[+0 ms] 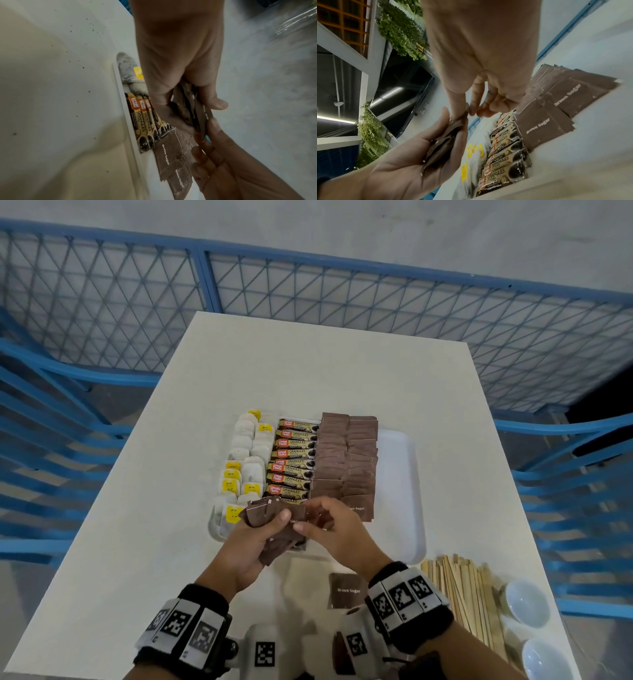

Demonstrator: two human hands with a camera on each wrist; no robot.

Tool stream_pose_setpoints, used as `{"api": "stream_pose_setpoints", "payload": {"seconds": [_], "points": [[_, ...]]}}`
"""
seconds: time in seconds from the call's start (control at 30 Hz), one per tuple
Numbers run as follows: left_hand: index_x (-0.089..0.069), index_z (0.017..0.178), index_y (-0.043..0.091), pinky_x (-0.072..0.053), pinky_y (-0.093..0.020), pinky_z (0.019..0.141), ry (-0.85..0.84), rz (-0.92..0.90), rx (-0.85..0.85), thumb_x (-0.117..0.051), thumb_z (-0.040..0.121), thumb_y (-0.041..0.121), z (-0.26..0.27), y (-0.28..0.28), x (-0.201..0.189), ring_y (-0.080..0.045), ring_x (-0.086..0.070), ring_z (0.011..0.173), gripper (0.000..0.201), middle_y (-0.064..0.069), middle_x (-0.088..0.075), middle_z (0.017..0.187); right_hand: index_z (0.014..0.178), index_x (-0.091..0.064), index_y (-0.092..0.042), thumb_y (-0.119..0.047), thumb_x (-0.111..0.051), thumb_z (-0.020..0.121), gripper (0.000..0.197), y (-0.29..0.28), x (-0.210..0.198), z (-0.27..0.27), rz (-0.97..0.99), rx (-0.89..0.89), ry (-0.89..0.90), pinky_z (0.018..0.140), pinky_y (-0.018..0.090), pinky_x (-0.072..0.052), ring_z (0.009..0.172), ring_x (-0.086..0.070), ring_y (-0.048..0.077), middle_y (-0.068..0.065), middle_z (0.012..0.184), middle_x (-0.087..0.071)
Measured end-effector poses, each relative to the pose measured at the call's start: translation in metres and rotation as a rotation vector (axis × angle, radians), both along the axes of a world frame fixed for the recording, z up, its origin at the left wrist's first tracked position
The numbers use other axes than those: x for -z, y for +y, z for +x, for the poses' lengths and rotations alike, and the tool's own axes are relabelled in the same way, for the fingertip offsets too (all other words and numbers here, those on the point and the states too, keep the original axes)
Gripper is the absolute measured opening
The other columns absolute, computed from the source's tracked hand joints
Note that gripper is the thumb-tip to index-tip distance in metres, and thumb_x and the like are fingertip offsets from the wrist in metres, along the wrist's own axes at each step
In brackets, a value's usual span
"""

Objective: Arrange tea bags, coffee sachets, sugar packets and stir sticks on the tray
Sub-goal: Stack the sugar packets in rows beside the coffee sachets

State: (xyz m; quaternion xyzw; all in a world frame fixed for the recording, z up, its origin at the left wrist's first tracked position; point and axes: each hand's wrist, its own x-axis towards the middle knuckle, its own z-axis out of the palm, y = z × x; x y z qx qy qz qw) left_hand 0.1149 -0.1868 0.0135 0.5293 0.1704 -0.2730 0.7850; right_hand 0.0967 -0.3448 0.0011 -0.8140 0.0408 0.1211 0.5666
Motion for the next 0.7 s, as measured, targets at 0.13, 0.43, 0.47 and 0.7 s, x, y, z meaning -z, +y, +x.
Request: {"api": "stream_pose_setpoints", "payload": {"seconds": [0.13, 0.43, 0.47, 0.7], "points": [[-0.077, 0.073, 0.016, -0.058, -0.029, 0.065, 0.019, 0.016, 0.016, -0.054, 0.088, 0.016, -0.001, -0.002, -0.002, -0.019, -0.068, 0.068, 0.028, -0.013, -0.069, 0.08, 0.083, -0.056, -0.026, -0.014, -0.071, 0.081, 0.019, 0.0, -0.003, 0.0, 0.121, 0.024, 0.017, 0.065, 0.013, -0.046, 0.069, -0.056, -0.001, -0.004, 0.08, -0.061], [-0.063, 0.096, 0.008, -0.057, -0.028, 0.061, 0.123, 0.007, 0.005, -0.061, 0.086, 0.018, 0.003, -0.001, 0.004, -0.016, -0.068, 0.059, 0.014, -0.009, -0.071, 0.071, 0.079, -0.06, -0.013, -0.003, -0.069, 0.072, 0.014, -0.007, 0.002, -0.007, 0.051, 0.048, -0.277, 0.068, 0.014, -0.049, 0.072, -0.06, 0.009, -0.001, 0.083, -0.059], [-0.064, 0.094, 0.008, -0.057, -0.026, 0.059, 0.123, 0.022, 0.002, -0.062, 0.086, 0.009, 0.003, -0.001, 0.003, -0.015, -0.068, 0.059, 0.008, -0.008, -0.071, 0.072, 0.082, -0.063, -0.009, -0.001, -0.069, 0.072, 0.014, -0.007, 0.004, -0.009, 0.028, 0.013, -0.308, 0.071, 0.013, -0.05, 0.076, -0.06, 0.007, -0.004, 0.088, -0.056], [-0.064, 0.103, 0.007, -0.058, -0.024, 0.059, 0.076, 0.111, 0.044, -0.063, 0.081, -0.003, -0.001, 0.002, 0.006, -0.017, -0.071, 0.066, 0.024, -0.006, -0.073, 0.081, 0.096, -0.059, -0.033, -0.009, -0.073, 0.078, 0.032, -0.013, -0.001, -0.012, 0.139, 0.027, -0.04, 0.07, 0.019, -0.054, 0.073, -0.066, 0.005, -0.002, 0.101, -0.062]]}}
